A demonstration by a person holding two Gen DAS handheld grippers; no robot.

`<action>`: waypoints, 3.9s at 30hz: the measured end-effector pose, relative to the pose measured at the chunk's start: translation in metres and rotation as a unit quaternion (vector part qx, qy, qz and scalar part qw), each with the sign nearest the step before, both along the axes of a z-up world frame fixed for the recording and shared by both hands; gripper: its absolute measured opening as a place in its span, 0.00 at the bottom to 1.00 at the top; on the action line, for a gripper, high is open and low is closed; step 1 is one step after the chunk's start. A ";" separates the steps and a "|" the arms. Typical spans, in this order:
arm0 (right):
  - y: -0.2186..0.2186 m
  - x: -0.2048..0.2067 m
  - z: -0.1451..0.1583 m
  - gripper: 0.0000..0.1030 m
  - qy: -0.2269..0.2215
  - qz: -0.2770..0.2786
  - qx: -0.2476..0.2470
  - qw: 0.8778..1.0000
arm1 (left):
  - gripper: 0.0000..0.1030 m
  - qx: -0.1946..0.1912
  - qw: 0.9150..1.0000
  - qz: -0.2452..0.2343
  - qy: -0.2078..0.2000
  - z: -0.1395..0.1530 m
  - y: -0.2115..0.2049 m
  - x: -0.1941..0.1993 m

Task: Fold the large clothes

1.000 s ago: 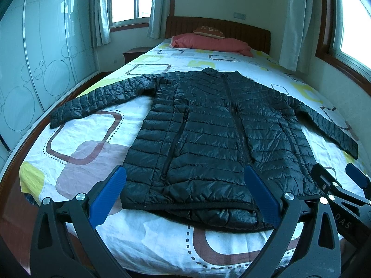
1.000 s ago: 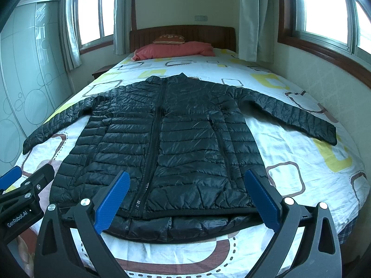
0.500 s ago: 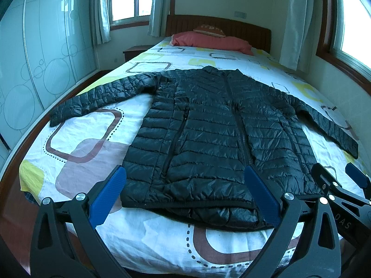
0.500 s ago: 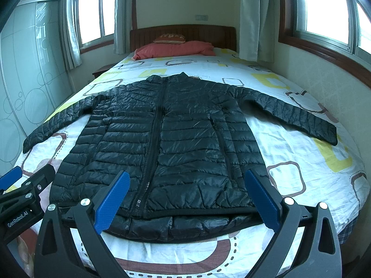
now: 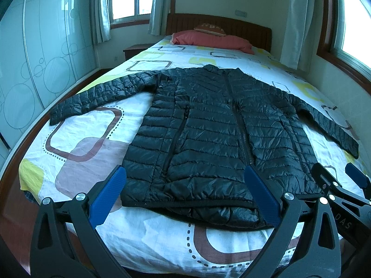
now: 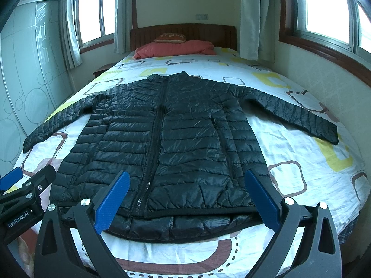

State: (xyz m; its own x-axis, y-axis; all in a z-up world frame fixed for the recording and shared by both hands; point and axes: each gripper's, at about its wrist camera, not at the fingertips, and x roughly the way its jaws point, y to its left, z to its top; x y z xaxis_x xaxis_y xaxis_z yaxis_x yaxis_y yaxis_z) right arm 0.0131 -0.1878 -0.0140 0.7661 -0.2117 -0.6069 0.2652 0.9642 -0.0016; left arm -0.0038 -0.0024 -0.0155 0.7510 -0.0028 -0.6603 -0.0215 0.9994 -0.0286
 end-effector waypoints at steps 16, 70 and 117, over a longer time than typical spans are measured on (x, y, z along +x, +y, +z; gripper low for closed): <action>0.003 0.011 -0.013 0.95 0.006 0.000 0.001 1.000 | 0.98 -0.001 1.000 0.000 0.005 -0.004 0.002 0.000; -0.448 0.066 -0.116 0.76 -0.255 -0.304 0.421 0.816 | 0.90 -0.087 0.962 0.234 0.108 -0.117 0.188 0.276; -0.489 0.074 -0.086 0.09 -0.249 -0.339 0.337 0.842 | 0.97 -0.040 0.968 0.225 0.104 -0.131 0.181 0.284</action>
State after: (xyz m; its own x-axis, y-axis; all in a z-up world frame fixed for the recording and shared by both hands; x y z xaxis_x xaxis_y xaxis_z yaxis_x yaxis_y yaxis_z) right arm 0.0870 -0.6767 -0.1003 0.8027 -0.4387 -0.4041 0.5616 0.3278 0.7597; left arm 0.2805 0.1784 -0.1465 0.5390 0.2355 -0.8087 -0.4671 0.8825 -0.0543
